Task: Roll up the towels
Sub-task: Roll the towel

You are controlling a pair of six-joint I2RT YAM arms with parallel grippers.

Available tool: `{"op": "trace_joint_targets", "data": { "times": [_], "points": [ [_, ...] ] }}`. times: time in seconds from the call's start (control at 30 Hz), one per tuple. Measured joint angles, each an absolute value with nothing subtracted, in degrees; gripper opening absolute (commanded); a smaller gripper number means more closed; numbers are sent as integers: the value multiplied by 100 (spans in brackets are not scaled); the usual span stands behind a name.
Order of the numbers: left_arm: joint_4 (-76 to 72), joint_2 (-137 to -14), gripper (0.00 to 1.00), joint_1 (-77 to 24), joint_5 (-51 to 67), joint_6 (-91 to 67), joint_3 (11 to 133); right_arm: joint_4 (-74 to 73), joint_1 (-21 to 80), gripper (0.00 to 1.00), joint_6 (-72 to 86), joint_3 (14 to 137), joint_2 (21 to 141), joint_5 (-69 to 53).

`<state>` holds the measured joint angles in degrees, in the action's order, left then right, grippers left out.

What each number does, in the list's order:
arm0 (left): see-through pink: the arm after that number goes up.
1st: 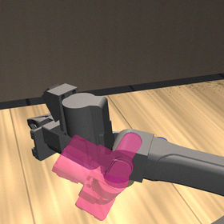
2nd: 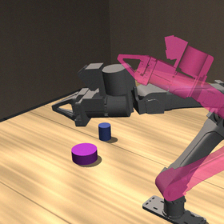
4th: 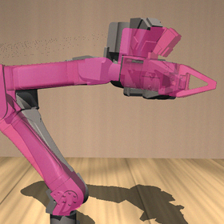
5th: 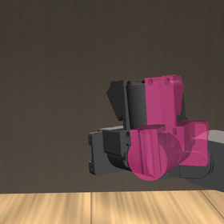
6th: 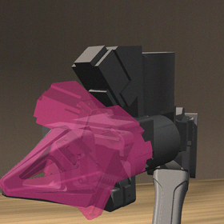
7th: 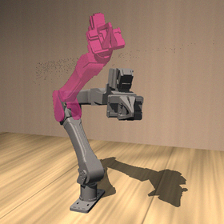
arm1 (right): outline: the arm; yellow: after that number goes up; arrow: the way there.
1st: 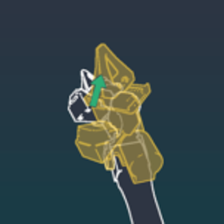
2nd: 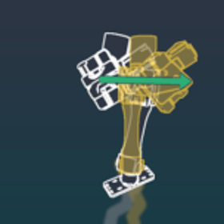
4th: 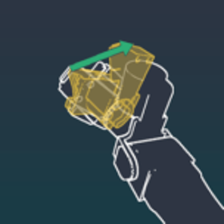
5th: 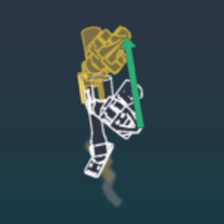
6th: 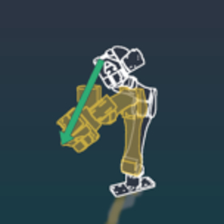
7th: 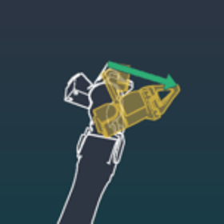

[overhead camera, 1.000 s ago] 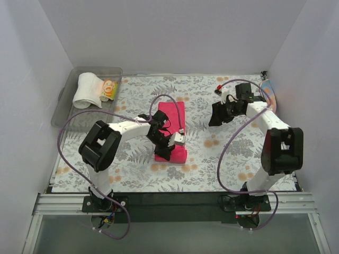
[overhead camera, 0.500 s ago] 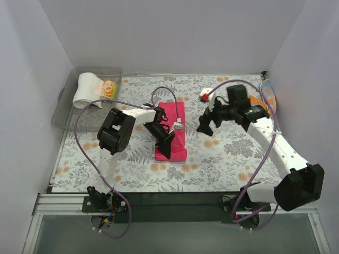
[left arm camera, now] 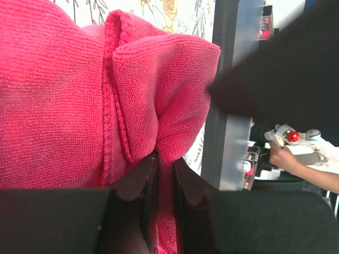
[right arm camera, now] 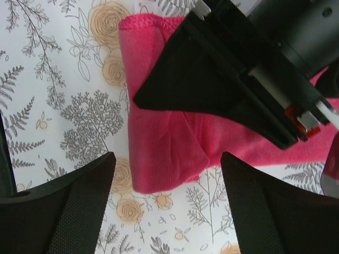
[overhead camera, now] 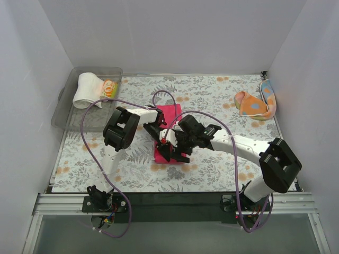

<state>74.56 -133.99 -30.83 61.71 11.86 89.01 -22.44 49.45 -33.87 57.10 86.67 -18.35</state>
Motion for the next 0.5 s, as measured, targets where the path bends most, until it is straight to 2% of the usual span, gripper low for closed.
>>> {"op": "trace_joint_targets", "data": {
  "times": [0.07,0.13,0.2,0.37,0.47,0.5],
  "points": [
    [7500,-13428,7,-3083,6184,1162,8914,-2110,5061,69,-3389,5710,8755,-1835],
    [7524,-13447,7,-3081,6200,1142,8917,-2005,5162,58,-3398,5710,8807,-1863],
    [7535,-13454,7,-3081,6202,1116,8917,-1905,5256,51,-3391,5708,8866,-1922],
    [7522,-13454,7,-3081,6202,1066,8914,-1649,5343,46,-3371,5461,9122,-1990],
    [7522,-13454,9,-3081,6200,1061,8914,-1457,5343,29,-3448,5212,9319,-2003],
    [7524,-13454,13,-3081,6198,1061,8912,-1332,5325,17,-3454,5172,9349,-2008]
  ]
}}
